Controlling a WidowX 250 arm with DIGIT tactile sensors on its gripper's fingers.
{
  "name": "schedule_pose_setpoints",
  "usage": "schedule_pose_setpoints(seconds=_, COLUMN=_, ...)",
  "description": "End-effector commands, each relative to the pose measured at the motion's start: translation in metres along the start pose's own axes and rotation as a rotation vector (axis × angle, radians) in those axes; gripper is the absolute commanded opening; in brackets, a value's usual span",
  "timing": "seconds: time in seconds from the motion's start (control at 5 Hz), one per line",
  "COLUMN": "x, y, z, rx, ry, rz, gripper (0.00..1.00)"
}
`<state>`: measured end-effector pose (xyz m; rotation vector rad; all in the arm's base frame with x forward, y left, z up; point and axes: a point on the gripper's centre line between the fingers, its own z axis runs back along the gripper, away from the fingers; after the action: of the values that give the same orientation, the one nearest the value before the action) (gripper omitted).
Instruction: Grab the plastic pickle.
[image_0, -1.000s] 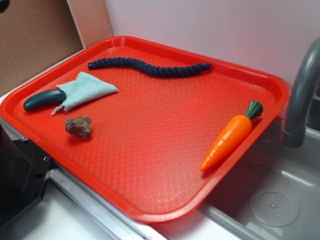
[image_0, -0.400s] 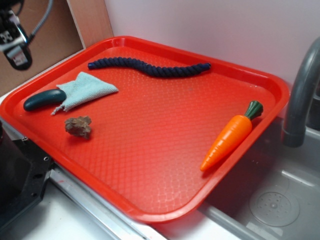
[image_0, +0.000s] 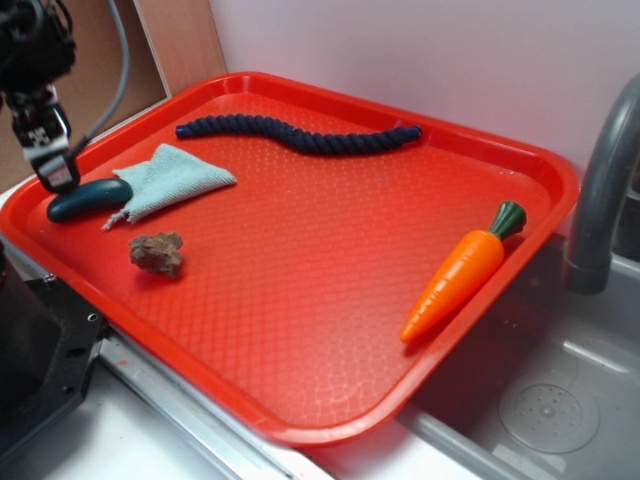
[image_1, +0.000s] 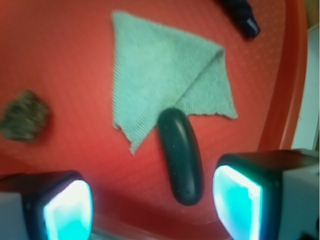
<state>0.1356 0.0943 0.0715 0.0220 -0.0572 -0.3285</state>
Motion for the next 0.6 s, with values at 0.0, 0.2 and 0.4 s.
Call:
schedule_pose_setpoints(seconds=0.0, x=0.002, y=0.01, z=-0.03, rx=0.086, ry=0.032, rz=-0.036, gripper=1.0)
schedule_pose_setpoints(seconds=0.2, x=0.004, y=0.012, z=-0.045, rx=0.104, ry=0.058, rz=-0.026, gripper=1.0)
schedule_pose_setpoints(seconds=0.4, x=0.004, y=0.018, z=-0.057, rx=0.114, ry=0.091, rz=-0.015, gripper=0.35)
